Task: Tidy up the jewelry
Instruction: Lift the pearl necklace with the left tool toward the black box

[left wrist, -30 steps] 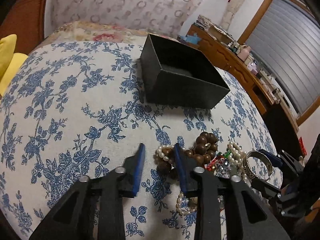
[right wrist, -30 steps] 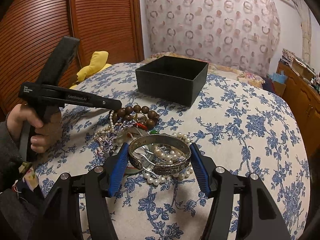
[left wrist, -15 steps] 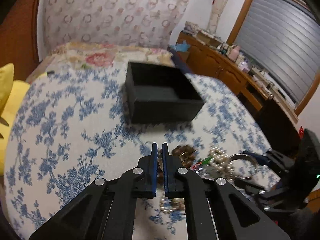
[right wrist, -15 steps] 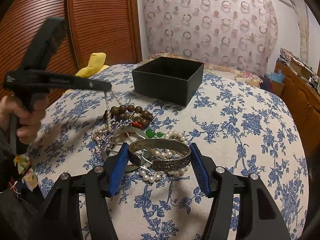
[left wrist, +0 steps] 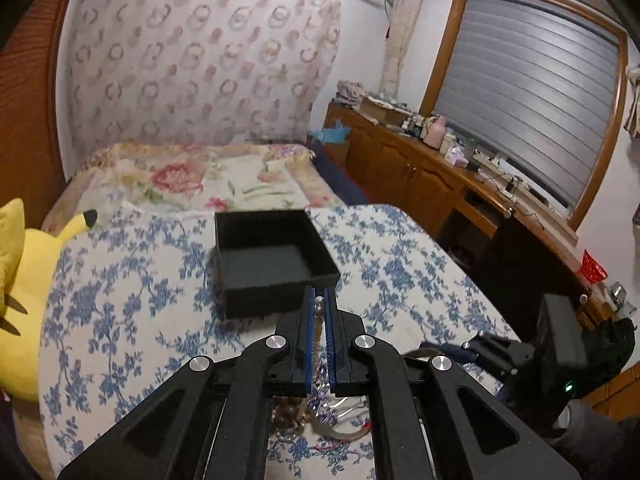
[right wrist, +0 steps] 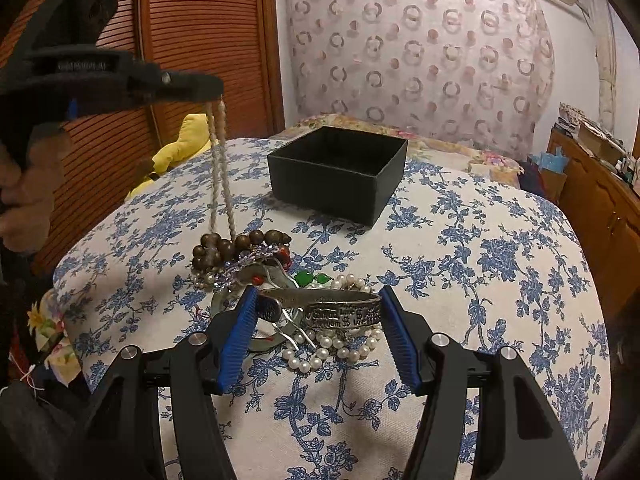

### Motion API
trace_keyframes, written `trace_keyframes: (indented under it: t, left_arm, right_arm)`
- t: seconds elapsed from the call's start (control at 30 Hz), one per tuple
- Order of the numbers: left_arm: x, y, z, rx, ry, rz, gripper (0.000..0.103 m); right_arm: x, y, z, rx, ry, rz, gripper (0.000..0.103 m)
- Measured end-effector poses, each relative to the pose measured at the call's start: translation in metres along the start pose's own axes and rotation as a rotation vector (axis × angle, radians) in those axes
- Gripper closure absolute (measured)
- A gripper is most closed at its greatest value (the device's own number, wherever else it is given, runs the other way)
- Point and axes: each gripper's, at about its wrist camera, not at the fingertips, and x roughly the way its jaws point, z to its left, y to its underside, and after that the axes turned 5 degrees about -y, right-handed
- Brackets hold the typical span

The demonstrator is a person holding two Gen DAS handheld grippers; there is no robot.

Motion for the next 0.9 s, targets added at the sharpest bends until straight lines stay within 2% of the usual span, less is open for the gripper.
trace_keyframes:
  t: [0.4,0.8,0.9]
  left_arm:
    - [-0.045,-0.027,-0.005,0.007,0.006,-0.11,0.099]
    - [-0.07,-0.058,-0.01,0.029,-0.023,-0.174,0.099]
    - [-0.067,-0.055,-0.008,0.04,-0.042,-0.162,0.099]
  right_arm:
    - [-0.005,-0.004,-0.001,0.001,0.005,-0.014,0.04]
    - [-0.012,-0.013,0.001,-0.005,0.004,-0.044,0.04]
    - [-0.012,-0.014,0.0,-0.006,0.005,-0.047,0.04]
